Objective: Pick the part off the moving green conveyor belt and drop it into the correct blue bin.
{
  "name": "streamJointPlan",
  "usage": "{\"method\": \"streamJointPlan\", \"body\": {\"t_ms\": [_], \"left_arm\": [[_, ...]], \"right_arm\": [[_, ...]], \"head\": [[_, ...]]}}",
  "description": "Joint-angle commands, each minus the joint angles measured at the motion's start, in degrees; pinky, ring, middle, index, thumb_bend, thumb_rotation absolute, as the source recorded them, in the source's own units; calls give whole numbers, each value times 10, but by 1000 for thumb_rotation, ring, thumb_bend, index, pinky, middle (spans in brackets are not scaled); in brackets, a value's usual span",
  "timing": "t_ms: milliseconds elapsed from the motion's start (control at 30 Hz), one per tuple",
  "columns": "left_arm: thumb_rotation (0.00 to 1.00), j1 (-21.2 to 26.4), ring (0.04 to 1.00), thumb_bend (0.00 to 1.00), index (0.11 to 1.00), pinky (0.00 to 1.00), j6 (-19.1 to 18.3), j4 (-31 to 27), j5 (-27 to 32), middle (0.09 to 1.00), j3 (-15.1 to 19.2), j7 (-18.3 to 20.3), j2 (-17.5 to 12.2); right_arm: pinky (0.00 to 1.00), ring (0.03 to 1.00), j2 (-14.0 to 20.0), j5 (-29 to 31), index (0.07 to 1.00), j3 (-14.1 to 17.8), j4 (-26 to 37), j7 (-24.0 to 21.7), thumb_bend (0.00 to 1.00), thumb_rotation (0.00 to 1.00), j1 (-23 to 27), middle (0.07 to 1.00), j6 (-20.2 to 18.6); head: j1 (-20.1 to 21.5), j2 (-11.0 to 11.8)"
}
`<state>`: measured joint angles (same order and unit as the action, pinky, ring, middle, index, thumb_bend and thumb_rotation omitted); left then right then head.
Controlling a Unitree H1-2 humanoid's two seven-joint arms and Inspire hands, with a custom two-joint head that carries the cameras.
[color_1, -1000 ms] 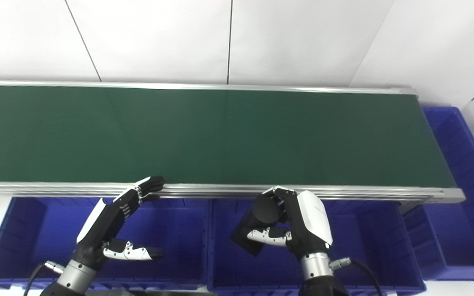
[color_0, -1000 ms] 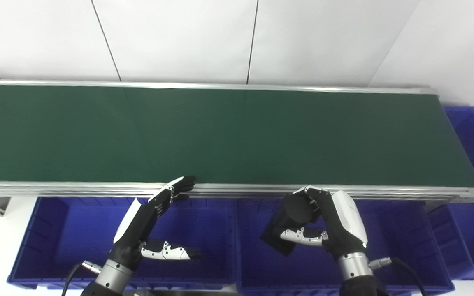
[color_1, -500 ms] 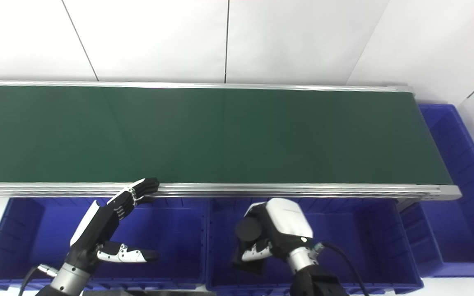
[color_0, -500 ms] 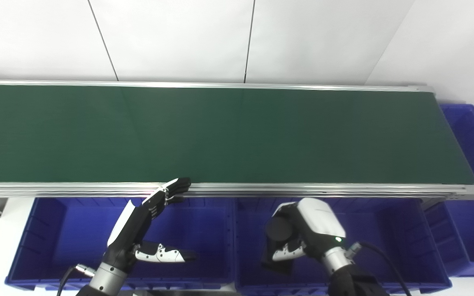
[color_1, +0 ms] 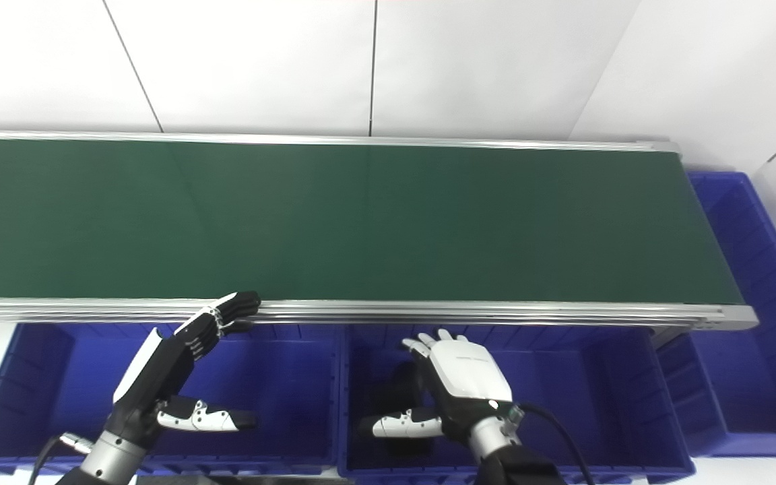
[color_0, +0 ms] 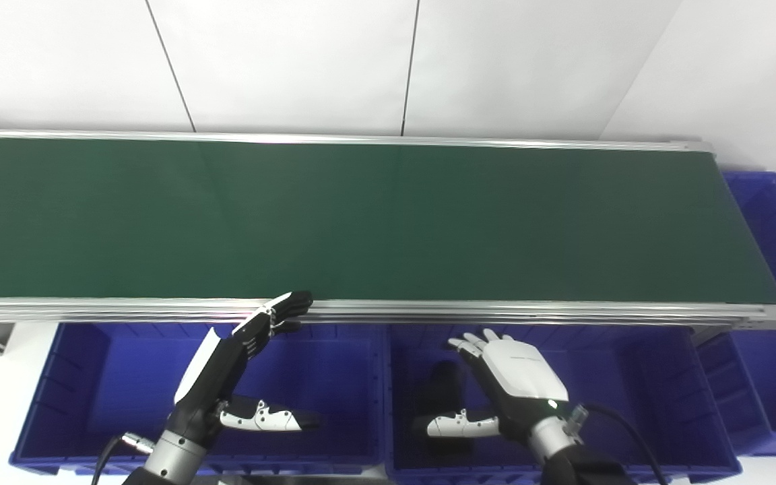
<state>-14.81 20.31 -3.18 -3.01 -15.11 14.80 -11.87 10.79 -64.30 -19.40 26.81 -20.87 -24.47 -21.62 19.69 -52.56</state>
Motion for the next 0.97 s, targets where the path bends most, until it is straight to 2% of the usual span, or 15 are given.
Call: {"method": "streamJointPlan", "body": {"t_ms": [0, 33, 167, 233, 333, 467, 567, 700, 933], "left_arm": [[257, 2, 857, 891, 842, 794, 10, -17, 2, 865, 3, 3, -4], [257, 2, 857, 891, 842, 794, 10, -17, 1, 865, 3, 4, -5], [254, 0, 859, 885, 849, 787, 12, -19, -2, 870, 2, 4, -6], [251, 0, 859, 883, 850, 784, 14, -18, 1, 872, 2, 5, -7], [246, -2, 865, 886, 847, 793, 11, -18, 3, 874, 2, 5, -6], [233, -4, 862, 888, 845, 790, 14, -14, 5, 871, 0, 7, -6], [235, -5, 866, 888, 848, 794, 10, -14, 2, 877, -1, 7, -5], [235, -4, 872, 877, 855, 794, 9, -10, 1, 888, -2, 8, -3], [266, -7, 862, 873, 860, 784, 14, 1, -2, 885, 6, -4, 12]], "right_arm": [[982, 985, -18, 47, 934, 12, 18, 73, 836, 645, -16, 967, 47], [975, 981, -28, 76, 933, 19, 16, 104, 838, 617, -23, 966, 62], [790, 924, -67, 204, 958, 48, -7, 199, 839, 456, -46, 967, 137], [757, 916, -76, 271, 972, 60, -23, 230, 829, 434, -53, 974, 188], [760, 901, -75, 350, 981, 68, -44, 252, 831, 447, -59, 982, 258], [781, 887, -70, 439, 964, 75, -67, 251, 876, 455, -63, 939, 320], [781, 864, -65, 477, 954, 79, -75, 244, 929, 423, -68, 911, 340], [763, 835, -62, 503, 960, 81, -76, 235, 982, 408, -71, 891, 341], [748, 816, -55, 511, 964, 81, -84, 233, 970, 356, -71, 869, 349]], "head": [[0, 1], [-2, 3], [-6, 8], [-10, 13], [-16, 20], [-30, 31], [-37, 37], [-42, 39], [-51, 49]]}}
